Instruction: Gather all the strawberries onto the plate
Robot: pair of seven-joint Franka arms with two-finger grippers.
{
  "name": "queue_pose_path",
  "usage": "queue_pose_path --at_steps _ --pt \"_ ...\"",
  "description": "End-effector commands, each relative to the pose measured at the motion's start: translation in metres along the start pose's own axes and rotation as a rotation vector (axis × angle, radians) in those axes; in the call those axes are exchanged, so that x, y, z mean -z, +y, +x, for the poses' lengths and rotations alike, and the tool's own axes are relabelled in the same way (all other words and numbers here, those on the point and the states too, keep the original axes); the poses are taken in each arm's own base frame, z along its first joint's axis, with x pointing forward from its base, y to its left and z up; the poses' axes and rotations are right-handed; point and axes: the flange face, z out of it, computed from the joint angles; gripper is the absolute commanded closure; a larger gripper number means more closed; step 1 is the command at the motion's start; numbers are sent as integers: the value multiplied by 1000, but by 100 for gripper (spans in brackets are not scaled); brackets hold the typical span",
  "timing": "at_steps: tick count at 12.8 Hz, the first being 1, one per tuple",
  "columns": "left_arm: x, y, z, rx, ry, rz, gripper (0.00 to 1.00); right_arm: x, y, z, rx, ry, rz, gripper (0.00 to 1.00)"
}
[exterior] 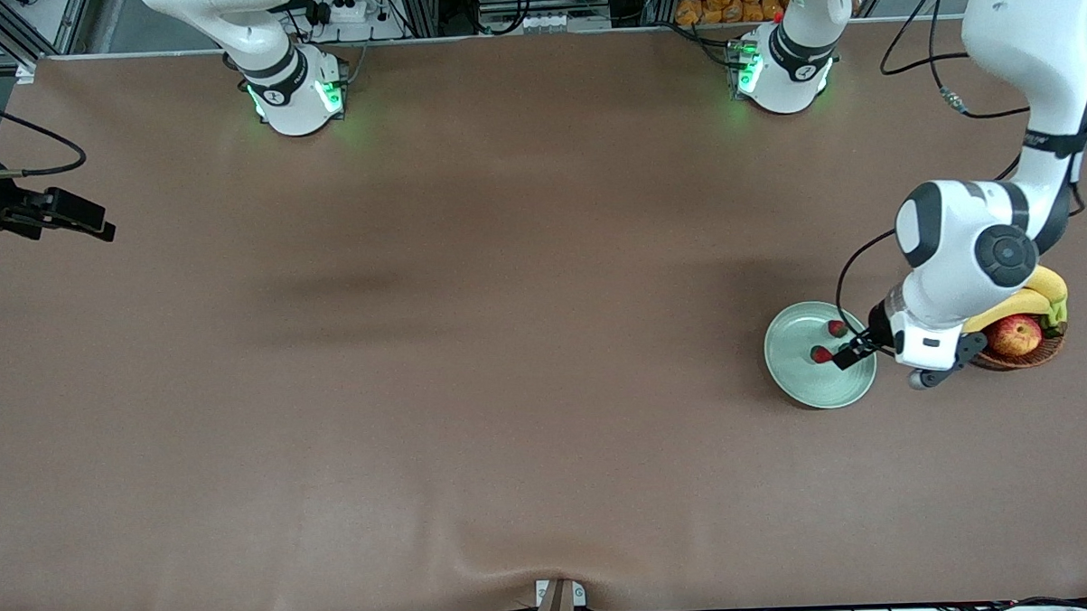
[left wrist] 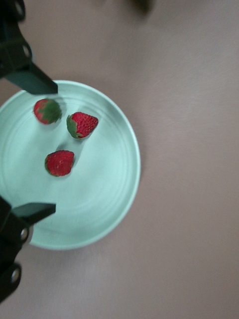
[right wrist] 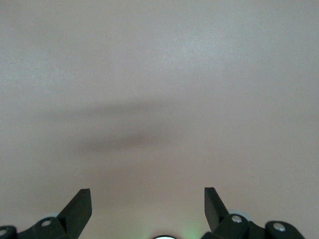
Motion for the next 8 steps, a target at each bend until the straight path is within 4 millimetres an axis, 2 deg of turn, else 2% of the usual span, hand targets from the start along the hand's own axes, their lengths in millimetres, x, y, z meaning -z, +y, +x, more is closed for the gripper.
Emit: queue_pose_path --at_steps 1,3,4,6,8 --pt "80 19 14 -24 18 33 0 1 -2 -1 -13 2 3 0" --pt "143 30 31 -21 -7 62 0 1 -2 -1 -13 4 3 0" --pt "168 33 33 -36 -18 73 0 1 -1 -1 -15 4 3 0" --pt "214 44 23 -88 -9 70 0 1 -1 -1 -13 3 3 0" --pt "247 44 15 -140 25 54 0 1 1 -1 -16 3 4 0"
